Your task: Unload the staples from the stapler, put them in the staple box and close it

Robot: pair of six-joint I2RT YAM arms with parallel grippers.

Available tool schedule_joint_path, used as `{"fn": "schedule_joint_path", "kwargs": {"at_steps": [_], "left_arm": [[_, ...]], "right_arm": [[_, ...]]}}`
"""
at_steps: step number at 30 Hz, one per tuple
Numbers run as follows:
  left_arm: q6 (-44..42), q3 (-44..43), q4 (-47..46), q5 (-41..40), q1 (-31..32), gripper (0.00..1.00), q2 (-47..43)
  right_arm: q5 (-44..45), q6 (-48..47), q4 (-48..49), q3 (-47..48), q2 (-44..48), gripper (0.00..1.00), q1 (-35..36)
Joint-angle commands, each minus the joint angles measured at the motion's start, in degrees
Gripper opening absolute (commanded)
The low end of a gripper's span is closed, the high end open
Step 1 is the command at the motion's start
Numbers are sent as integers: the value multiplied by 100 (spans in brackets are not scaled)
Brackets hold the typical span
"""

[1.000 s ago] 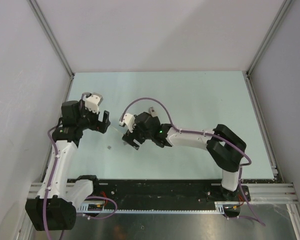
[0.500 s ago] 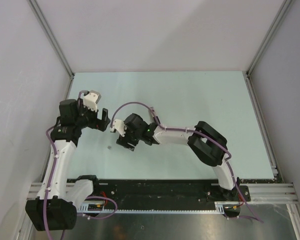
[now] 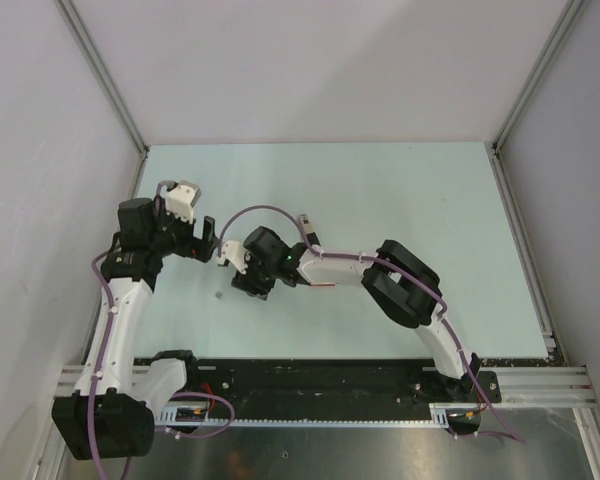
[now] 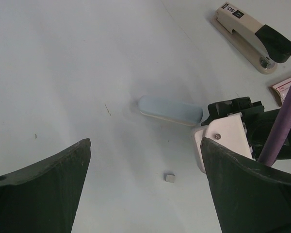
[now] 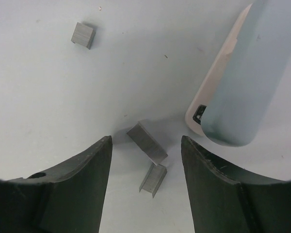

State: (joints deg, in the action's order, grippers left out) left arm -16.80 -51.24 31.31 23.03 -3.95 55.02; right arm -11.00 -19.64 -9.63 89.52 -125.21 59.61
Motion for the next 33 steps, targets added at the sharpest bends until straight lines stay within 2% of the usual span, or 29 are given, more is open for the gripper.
{"fn": "schedule_joint_path", "kwargs": {"at_steps": [1,7,20,33], "left_arm": [[-70,-174,-23,167,-68,99,-19],[-95,-128,-21,135,-80,99,-64],[-89,-160,-25,93,-88,100,-73],[-126,-36,-20,-9,-110,99,-306]], "right_arm": [[-108,-76,-99,238,-46,63,-85],[-85,-123,-129,246,-65,59,-171],[-112,-225,-326,394,-222,44,-148],[-50,111,-437,292,-65,20,44]]}}
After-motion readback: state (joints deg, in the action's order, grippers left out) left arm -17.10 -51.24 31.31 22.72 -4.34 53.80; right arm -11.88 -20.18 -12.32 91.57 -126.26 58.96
